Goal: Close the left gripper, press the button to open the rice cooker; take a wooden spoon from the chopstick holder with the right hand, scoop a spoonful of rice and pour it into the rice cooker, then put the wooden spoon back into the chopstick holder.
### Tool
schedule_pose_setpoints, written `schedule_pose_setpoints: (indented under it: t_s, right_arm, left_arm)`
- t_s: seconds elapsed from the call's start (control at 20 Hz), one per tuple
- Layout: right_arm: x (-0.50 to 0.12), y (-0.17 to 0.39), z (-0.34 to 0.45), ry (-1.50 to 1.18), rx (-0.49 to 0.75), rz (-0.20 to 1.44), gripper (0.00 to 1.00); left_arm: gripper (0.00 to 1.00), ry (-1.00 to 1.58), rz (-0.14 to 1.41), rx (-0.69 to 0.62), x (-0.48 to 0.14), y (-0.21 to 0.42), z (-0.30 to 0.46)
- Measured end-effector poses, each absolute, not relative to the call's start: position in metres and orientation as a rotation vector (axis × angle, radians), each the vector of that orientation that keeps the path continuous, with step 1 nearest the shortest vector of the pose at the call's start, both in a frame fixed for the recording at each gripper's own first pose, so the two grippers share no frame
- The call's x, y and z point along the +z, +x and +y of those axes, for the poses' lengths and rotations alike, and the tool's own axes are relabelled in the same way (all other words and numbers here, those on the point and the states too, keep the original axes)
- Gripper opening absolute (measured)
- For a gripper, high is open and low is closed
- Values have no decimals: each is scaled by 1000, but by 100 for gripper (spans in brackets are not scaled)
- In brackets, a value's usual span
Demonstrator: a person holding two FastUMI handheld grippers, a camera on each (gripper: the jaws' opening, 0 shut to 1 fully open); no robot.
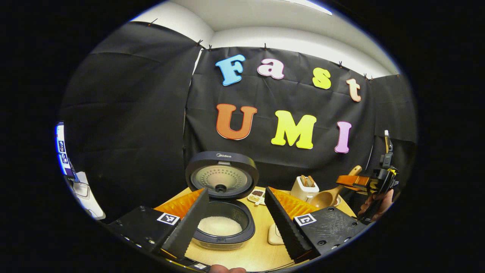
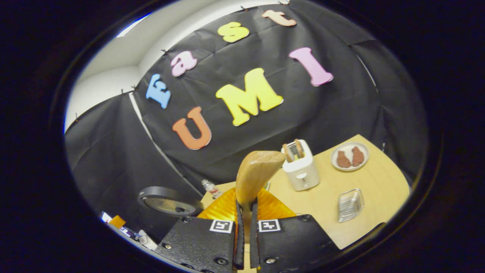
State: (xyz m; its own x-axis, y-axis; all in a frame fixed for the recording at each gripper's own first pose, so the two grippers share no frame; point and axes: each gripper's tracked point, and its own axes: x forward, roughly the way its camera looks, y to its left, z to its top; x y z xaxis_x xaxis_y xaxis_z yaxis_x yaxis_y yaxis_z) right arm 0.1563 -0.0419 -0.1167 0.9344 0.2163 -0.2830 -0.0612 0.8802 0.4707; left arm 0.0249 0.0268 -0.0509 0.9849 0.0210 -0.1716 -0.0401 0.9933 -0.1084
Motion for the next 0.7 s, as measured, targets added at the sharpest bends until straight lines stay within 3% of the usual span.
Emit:
schedule_pose_setpoints:
  t_s: [0.3, 0.7]
  right_arm:
    - [-156, 163, -160, 451, -44, 363, 11]
    - [-230, 189, -231, 383, -144, 423, 11]
  left_arm:
    - [95, -113, 176, 22, -47, 36, 1]
    - [95, -84, 181, 43, -38, 37, -19]
